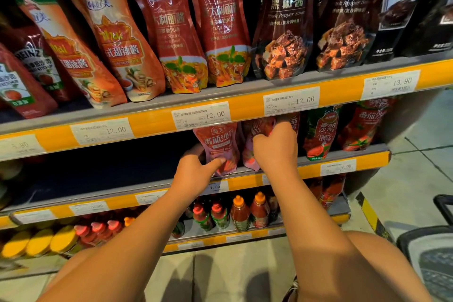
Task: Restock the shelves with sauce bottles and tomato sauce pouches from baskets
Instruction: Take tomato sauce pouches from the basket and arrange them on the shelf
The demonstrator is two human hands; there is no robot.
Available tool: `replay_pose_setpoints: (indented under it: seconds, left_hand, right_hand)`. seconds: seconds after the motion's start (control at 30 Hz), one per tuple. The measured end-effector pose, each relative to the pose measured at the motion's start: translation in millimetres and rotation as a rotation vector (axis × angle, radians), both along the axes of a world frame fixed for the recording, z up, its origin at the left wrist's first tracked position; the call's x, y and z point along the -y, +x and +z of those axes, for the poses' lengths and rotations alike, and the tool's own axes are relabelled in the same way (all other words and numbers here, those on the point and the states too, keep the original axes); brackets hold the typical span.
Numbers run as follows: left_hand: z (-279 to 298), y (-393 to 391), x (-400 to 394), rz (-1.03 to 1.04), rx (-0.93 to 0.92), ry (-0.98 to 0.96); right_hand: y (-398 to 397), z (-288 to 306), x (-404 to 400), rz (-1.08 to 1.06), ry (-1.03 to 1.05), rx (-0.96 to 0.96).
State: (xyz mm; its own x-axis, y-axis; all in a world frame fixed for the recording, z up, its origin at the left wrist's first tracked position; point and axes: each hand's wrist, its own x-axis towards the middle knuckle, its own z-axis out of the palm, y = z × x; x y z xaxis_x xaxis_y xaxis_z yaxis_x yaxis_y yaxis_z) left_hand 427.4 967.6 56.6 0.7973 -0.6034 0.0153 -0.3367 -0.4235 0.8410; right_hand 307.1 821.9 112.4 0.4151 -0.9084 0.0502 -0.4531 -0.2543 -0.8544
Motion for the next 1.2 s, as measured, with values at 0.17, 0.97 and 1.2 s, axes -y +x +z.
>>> replay_pose_setpoints:
  seconds: [0.17,0.97,1.2]
  left_hand:
    - [-5.3,-0.4,-6.9,-0.020,-0.057,-0.110]
    - [-9.6,10.2,-12.1,-0.086,-0.043,-0.004]
    - [-19.7,12.3,-11.1,-0.079,0.079,0.105]
  right_hand:
    - [-1.5,-2.9,3.5,-0.068,-0.052,0.088]
    - [13.5,-8.7,-0.3,0.108,0.187,0.214]
    - [9.5,-34.7,-2.2,0.038,-0.024,-0.188]
